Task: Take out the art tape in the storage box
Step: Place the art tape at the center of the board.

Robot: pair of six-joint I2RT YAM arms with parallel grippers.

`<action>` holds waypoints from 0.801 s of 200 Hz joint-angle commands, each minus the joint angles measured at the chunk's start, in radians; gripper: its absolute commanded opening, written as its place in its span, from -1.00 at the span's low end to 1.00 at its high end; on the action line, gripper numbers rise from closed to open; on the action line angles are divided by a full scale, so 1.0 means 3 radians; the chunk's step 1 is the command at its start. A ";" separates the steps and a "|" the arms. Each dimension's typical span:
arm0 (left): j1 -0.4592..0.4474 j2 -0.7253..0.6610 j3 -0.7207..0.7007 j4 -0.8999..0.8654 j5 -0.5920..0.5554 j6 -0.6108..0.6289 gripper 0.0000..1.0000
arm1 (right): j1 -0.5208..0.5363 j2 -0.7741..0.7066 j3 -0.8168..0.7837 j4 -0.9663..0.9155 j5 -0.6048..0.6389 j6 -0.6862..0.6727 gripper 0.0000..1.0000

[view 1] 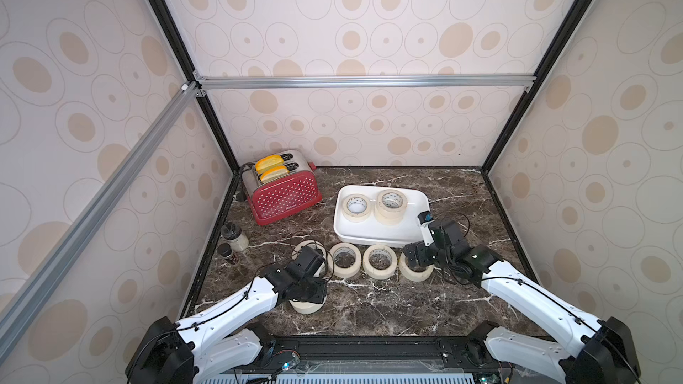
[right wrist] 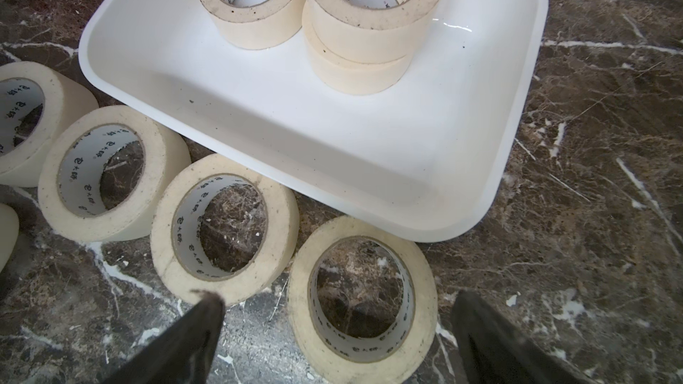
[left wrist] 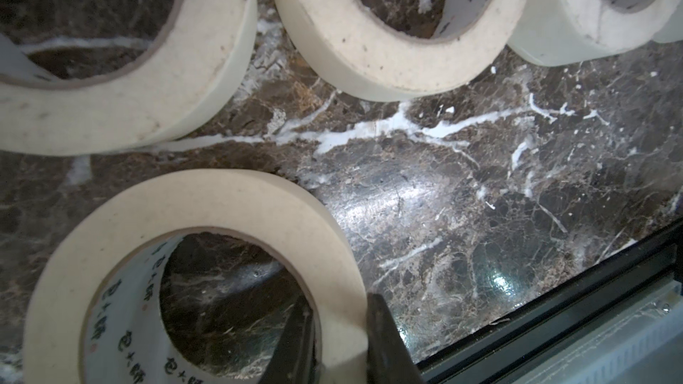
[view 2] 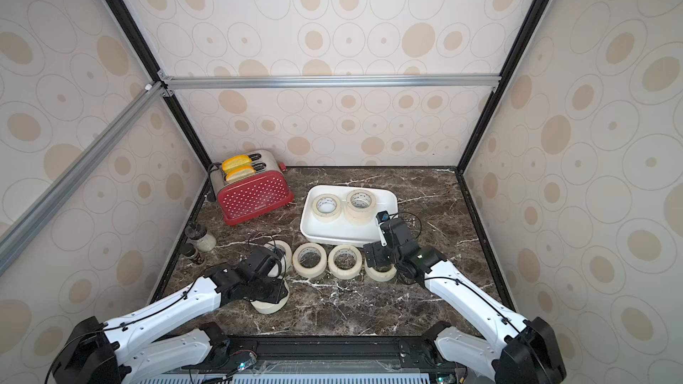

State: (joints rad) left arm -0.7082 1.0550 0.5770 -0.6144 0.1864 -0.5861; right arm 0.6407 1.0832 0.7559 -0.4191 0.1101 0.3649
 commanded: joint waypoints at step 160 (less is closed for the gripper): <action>0.0010 0.0146 0.0988 0.0107 -0.1140 0.0473 0.48 | -0.0070 -0.0207 -0.0008 -0.0085 -0.0009 0.0023 1.00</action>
State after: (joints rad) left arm -0.7082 1.0527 0.7639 -0.6094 -0.0734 -0.5152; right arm 0.6254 1.0492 0.7559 -0.4274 0.1101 0.3614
